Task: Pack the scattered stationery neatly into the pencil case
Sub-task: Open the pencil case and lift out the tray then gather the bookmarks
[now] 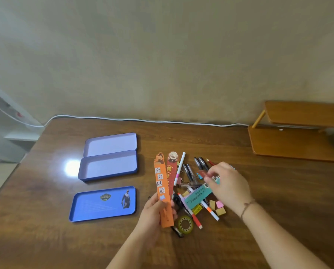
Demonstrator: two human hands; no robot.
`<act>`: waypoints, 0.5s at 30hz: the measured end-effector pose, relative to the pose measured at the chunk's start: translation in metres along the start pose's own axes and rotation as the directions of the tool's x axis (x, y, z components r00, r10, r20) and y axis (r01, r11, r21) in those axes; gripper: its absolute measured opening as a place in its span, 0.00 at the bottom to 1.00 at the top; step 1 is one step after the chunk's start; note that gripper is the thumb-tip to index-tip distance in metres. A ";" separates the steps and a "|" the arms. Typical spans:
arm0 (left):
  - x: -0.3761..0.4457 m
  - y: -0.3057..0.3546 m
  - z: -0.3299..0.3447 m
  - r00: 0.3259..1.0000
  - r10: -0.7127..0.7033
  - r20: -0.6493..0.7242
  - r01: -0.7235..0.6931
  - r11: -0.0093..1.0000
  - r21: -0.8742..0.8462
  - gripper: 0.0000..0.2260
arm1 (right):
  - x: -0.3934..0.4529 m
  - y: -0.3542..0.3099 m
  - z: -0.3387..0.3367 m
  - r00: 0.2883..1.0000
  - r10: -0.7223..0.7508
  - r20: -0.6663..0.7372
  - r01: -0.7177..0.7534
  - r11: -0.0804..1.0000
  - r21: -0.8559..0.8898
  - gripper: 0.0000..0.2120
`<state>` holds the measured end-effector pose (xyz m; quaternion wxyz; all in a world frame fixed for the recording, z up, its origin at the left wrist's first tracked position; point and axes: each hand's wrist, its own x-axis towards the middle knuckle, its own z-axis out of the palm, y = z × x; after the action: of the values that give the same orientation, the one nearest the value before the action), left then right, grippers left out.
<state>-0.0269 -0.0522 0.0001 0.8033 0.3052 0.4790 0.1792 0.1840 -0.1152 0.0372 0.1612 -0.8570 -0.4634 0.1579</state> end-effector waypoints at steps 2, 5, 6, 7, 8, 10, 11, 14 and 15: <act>0.001 0.001 0.002 1.000 -0.021 0.006 0.021 0.997 -0.068 0.13 | -0.006 0.007 -0.029 0.992 0.104 -0.070 -0.079 0.952 0.296 0.06; -0.001 0.003 0.010 0.995 -0.063 0.079 0.078 0.975 -0.207 0.17 | -0.026 0.017 -0.064 0.931 0.321 -0.173 -0.102 0.685 0.721 0.23; -0.001 0.003 0.013 0.993 -0.074 0.096 0.096 0.963 -0.250 0.18 | -0.033 0.020 -0.066 0.902 0.392 -0.181 -0.107 0.608 0.786 0.23; 0.000 0.002 0.015 0.991 -0.082 0.103 0.109 0.951 -0.290 0.18 | -0.040 0.020 -0.063 0.872 0.462 -0.161 -0.126 0.530 0.839 0.21; 0.001 0.001 0.018 0.991 -0.087 0.098 0.115 0.938 -0.326 0.19 | -0.046 0.019 -0.055 0.846 0.522 -0.109 -0.144 0.420 0.896 0.17; 0.003 -0.003 0.024 0.990 -0.091 0.110 0.126 0.918 -0.376 0.20 | -0.060 0.010 -0.030 0.815 0.572 0.092 -0.194 0.119 0.974 0.08; 0.004 -0.005 0.028 0.988 -0.086 0.131 0.131 0.911 -0.391 0.21 | -0.067 0.002 -0.015 0.799 0.567 0.201 -0.252 0.011 0.968 0.05; 0.003 -0.010 0.039 0.986 -0.118 0.121 0.153 0.930 -0.336 0.23 | -0.085 -0.019 0.028 0.735 0.562 0.380 -0.480 0.034 0.877 0.07; 0.003 -0.012 0.042 0.987 -0.126 0.099 0.150 0.945 -0.289 0.22 | -0.088 -0.025 0.039 0.722 0.571 0.390 -0.532 0.099 0.841 0.08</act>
<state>0.0110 -0.0731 0.0052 0.8689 0.1541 0.4347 0.1796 0.1030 -0.1714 0.0231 0.5474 -0.7204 0.0665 0.4207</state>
